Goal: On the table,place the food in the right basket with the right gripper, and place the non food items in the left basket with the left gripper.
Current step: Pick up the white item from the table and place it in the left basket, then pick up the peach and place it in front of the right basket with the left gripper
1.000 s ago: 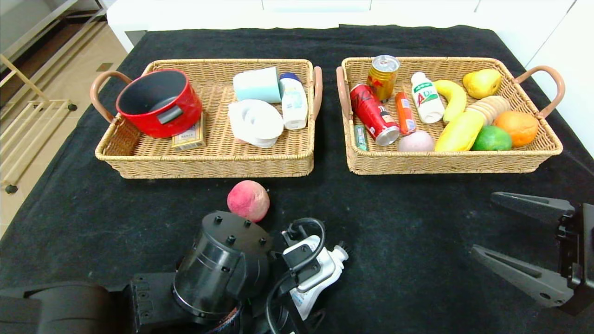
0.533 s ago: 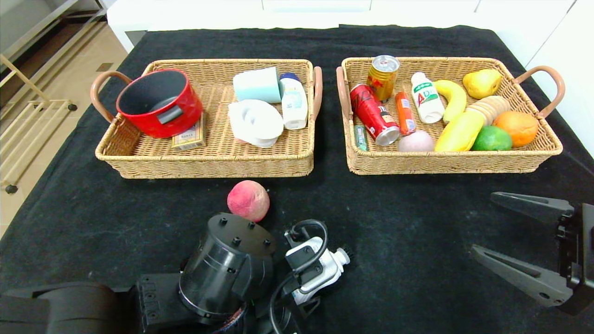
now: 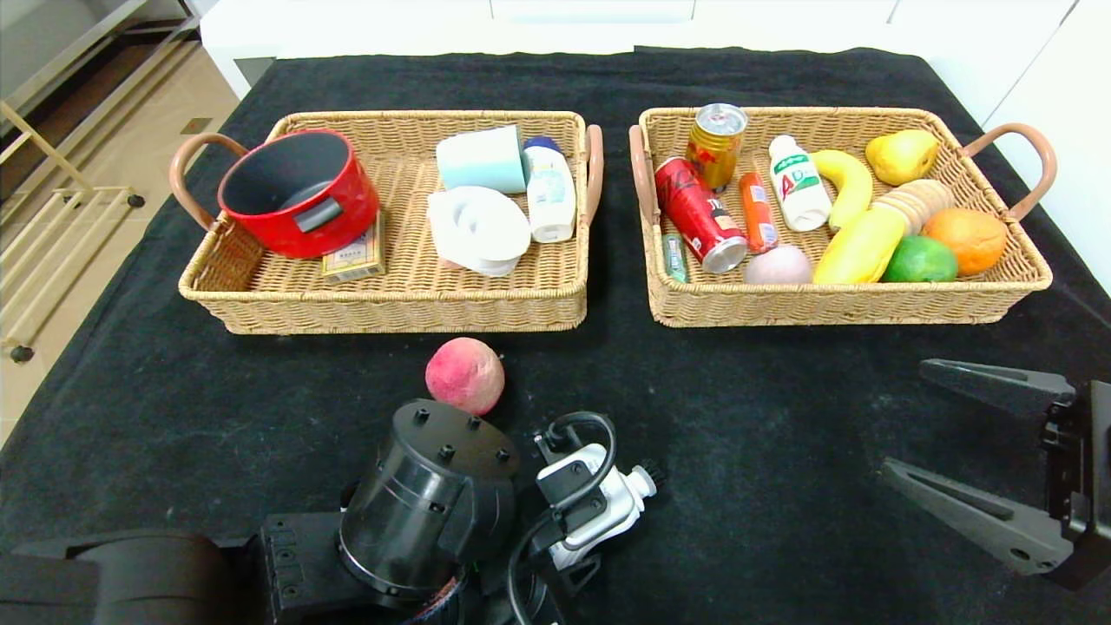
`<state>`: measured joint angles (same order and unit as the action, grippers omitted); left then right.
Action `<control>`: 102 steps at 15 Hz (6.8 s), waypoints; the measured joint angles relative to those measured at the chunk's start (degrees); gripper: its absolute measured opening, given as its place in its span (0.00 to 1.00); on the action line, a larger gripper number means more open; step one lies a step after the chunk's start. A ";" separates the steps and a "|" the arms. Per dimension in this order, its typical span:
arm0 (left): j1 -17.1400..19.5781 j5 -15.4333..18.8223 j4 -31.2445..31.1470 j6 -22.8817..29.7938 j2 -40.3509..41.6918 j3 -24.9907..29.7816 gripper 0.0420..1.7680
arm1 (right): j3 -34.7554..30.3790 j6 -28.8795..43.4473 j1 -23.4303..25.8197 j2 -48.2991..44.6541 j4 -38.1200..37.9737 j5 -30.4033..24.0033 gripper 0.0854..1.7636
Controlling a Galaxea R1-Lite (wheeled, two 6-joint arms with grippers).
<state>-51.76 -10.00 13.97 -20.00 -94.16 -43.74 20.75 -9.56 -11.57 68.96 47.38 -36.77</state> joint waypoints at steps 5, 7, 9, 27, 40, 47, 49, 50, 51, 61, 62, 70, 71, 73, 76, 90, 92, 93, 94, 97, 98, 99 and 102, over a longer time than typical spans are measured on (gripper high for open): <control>0.09 0.49 0.00 2.04 0.28 -0.16 0.41 | 0.04 0.06 0.00 -0.04 0.02 0.00 0.97; 0.17 1.62 2.39 3.96 0.94 -0.05 0.39 | 0.09 0.05 0.00 -0.04 0.00 0.00 0.97; 0.91 2.23 4.33 4.24 1.49 0.15 0.38 | 0.15 0.02 0.16 -0.04 0.02 0.00 0.97; 10.07 2.80 -0.09 16.09 5.88 -14.97 0.33 | -0.02 -0.04 0.33 -0.22 0.05 0.00 0.97; 23.41 1.71 -0.52 16.07 4.41 -26.73 0.32 | -0.05 -0.04 0.30 -0.57 0.05 -0.02 0.97; 34.93 3.24 0.28 16.02 2.24 -31.42 0.32 | -0.06 -0.04 0.28 -0.74 0.00 0.00 0.97; 36.24 3.35 0.69 15.99 1.17 -31.62 0.32 | -0.05 -0.02 0.35 -0.77 0.00 0.00 0.97; 36.50 3.35 1.02 15.99 0.72 -31.70 0.32 | -0.05 -0.06 0.35 -0.77 -0.01 0.00 0.97; 36.61 3.35 1.65 15.96 0.26 -31.76 0.32 | -0.05 -0.04 0.35 -0.74 -0.04 -0.02 0.97; 36.06 3.22 2.29 15.93 -1.05 -31.84 0.74 | -0.11 -0.06 0.28 -0.61 -0.04 0.00 0.97; 35.91 3.19 2.07 15.96 -0.85 -31.59 0.77 | -0.11 -0.02 0.30 -0.59 -0.04 0.00 0.97; 27.67 2.39 -6.34 16.59 6.92 -23.98 0.90 | -0.27 -0.09 0.22 -0.59 -0.01 -0.02 0.97; 26.30 2.32 -9.29 16.68 8.17 -23.21 0.91 | -0.27 -0.13 0.17 -0.57 -0.04 0.00 0.97; 22.97 1.93 -18.24 16.90 10.95 -22.21 0.92 | -0.35 -0.15 0.11 -0.50 -0.04 0.00 0.97; 19.10 1.49 -28.32 17.94 13.54 -22.27 0.94 | -0.44 -0.22 -0.06 -0.30 -0.04 -0.02 0.97; 18.08 -6.64 -22.76 23.58 3.64 -21.00 0.96 | -0.44 -0.22 -0.20 -0.06 -0.04 0.00 0.97; 18.66 -6.14 -22.65 23.58 2.71 -20.87 0.96 | -0.44 -0.20 -0.20 -0.09 -0.06 -0.02 0.97; 18.82 -5.94 -22.61 23.58 2.33 -20.87 0.96 | -0.44 -0.24 -0.20 -0.52 -0.06 0.00 0.97; 18.83 -5.79 -22.24 23.58 2.07 -20.87 0.96 | -0.44 -0.20 -0.20 -1.82 -0.06 0.00 0.97; 18.93 -5.74 -19.07 23.48 1.30 -20.68 0.96 | -0.44 -0.20 -0.20 -12.41 -0.04 -0.02 0.97; 18.94 -5.74 -18.85 23.42 1.05 -20.64 0.97 | -0.46 -0.20 -0.20 -16.62 -0.01 -0.02 0.97; 18.97 -5.73 -18.85 23.39 0.74 -20.61 0.97 | -0.46 -0.22 -0.20 -19.74 -0.01 -0.02 0.97; 19.10 -5.77 -18.60 23.42 -0.13 -20.64 0.97 | -0.46 -0.22 -0.20 -21.81 -0.01 -0.02 0.97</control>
<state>-32.66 -15.76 -4.63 3.41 -94.29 -64.38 20.29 -9.78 -11.76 47.15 47.37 -36.79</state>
